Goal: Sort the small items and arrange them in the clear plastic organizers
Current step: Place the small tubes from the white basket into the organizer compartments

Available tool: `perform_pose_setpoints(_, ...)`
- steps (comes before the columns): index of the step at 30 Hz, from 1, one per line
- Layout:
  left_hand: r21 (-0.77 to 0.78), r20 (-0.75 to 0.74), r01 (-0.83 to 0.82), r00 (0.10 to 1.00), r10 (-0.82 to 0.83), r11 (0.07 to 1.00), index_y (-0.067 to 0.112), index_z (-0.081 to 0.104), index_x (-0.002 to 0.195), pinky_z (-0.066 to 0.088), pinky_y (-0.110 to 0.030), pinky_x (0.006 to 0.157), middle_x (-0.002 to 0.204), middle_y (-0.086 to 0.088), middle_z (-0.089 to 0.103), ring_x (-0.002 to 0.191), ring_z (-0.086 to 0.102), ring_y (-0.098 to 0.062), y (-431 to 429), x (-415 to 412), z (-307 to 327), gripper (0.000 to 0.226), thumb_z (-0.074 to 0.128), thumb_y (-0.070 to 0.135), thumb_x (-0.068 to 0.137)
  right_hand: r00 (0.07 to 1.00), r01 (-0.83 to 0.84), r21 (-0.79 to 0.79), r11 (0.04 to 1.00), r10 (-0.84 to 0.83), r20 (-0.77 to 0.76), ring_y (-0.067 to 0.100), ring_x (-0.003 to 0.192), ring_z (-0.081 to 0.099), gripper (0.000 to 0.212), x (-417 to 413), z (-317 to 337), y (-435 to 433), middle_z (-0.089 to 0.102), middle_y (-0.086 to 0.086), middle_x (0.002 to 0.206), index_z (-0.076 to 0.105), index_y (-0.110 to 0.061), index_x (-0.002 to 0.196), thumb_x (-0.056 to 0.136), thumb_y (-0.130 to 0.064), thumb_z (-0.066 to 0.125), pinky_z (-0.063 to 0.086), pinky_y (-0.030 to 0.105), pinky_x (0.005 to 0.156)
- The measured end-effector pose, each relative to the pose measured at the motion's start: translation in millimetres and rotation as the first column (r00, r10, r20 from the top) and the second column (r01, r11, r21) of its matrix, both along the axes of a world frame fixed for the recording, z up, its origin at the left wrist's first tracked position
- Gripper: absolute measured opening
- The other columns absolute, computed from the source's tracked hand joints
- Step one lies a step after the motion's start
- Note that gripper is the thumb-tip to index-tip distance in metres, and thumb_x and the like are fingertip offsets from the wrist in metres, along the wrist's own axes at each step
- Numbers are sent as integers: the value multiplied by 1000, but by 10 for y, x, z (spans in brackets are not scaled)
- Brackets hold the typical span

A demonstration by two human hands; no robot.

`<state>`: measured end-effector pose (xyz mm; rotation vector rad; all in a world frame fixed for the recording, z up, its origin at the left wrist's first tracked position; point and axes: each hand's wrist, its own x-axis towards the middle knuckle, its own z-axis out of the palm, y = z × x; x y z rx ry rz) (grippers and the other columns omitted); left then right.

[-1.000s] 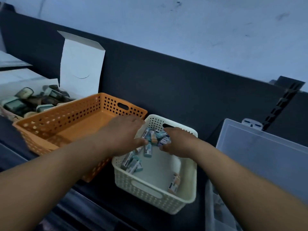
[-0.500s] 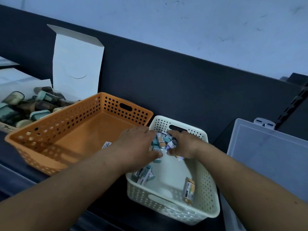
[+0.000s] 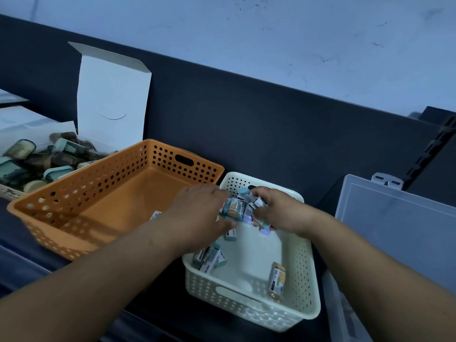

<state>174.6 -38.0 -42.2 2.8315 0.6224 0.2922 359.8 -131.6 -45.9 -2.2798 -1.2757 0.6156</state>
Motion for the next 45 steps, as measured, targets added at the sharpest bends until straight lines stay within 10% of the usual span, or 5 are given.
perform_pose_setpoints(11,-107,325,8,945,28,994,30,58,111,48,-28,78,102,12,62,92,57,-8,-248,60,178,23,54,43,92,980,-112,95,989,126,-154,13,74,69,21,-371,280,-354,65,3,95,56,-27,102,91,-10,53,47,26,59)
perform_pose_setpoints(15,-126,359,13,933,33,992,31,58,88,32,-21,53,75,11,57,66,50,-2,-383,89,246,9,55,38,92,980,-96,115,989,114,-163,12,75,70,30,-412,345,-532,66,4,103,56,-32,114,92,-11,53,47,24,58)
perform_pose_setpoints(26,-307,552,136,832,60,942,26,63,85,48,-30,61,72,7,63,64,57,-7,-906,317,447,7,60,29,90,838,194,275,942,-13,-545,23,79,68,36,-212,529,-1338,70,15,101,54,-8,120,90,10,50,48,22,49)
perform_pose_setpoints(35,-370,618,269,786,19,889,23,66,81,46,-25,59,64,11,62,58,54,-2,-1641,672,464,7,64,21,88,811,326,328,887,-84,-578,17,69,55,23,5,617,-2232,72,9,83,59,-10,93,86,12,57,36,23,53)
perform_pose_setpoints(45,-372,579,365,810,-94,853,23,66,80,46,-19,57,65,6,62,56,52,-1,-2393,952,486,9,64,23,89,819,451,362,816,-217,-532,11,56,59,14,91,667,-3211,70,4,78,61,-11,106,94,-4,56,39,22,50)
